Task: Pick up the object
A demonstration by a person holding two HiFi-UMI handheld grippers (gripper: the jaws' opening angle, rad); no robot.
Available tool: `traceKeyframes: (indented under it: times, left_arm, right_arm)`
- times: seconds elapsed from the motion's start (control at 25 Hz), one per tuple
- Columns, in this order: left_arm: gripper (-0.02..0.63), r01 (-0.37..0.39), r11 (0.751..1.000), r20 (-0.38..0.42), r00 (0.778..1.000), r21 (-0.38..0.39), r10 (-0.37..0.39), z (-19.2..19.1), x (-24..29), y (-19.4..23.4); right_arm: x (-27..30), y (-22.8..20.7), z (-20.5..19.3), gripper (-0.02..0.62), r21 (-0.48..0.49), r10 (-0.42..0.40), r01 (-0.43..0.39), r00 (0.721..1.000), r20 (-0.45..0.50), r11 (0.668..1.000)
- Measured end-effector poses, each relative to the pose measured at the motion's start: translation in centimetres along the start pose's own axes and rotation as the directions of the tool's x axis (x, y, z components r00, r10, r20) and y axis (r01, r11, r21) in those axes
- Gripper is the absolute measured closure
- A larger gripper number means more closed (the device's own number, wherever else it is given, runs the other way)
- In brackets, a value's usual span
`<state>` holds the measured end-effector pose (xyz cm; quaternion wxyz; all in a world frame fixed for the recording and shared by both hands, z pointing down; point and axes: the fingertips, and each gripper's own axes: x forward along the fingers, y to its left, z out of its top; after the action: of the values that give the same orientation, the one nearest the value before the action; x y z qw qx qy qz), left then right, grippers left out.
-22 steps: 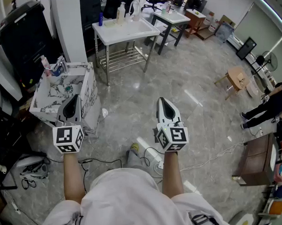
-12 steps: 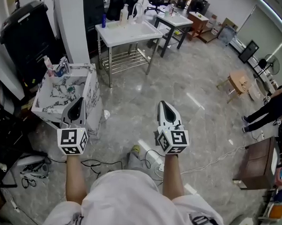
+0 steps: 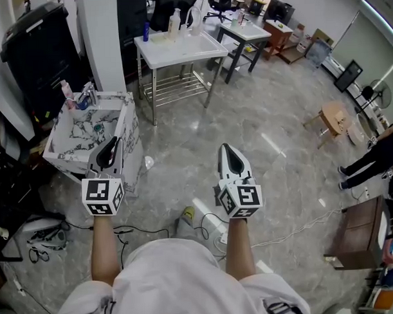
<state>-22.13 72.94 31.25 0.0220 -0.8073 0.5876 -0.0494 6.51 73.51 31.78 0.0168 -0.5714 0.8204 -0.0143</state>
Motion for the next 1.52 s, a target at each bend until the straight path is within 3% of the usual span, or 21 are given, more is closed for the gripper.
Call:
traceKeyframes:
  times: [0.12, 0.52, 1.12, 1.52]
  left_arm:
    - [0.545, 0.007, 1.0, -0.009, 1.0, 0.004, -0.007, -0.1, 1.3, -0.4]
    - [0.543, 0.022, 1.0, -0.061, 0.998, -0.015, -0.023, -1.9, 8.4, -1.4]
    - [0.543, 0.044, 0.999, -0.087, 0.995, 0.012, -0.043, -1.4, 29.5, -6.0]
    - [0.543, 0.077, 0.997, -0.107, 0.992, 0.027, -0.073, -1.1, 36.5, -10.4]
  right_arm:
    - [0.7, -0.8, -0.3, 0.591, -0.002, 0.004, -0.004, 1.0, -0.005, 1.0]
    - [5.2, -5.9, -2.7, 0.589, 0.021, -0.007, 0.009, 0.999, -0.053, 1.0]
    - [18.5, -20.6, -4.3, 0.589, 0.087, 0.024, -0.019, 0.998, -0.054, 0.996]
    - [20.9, -28.0, -5.2, 0.589, 0.117, 0.006, 0.001, 0.998, -0.066, 0.993]
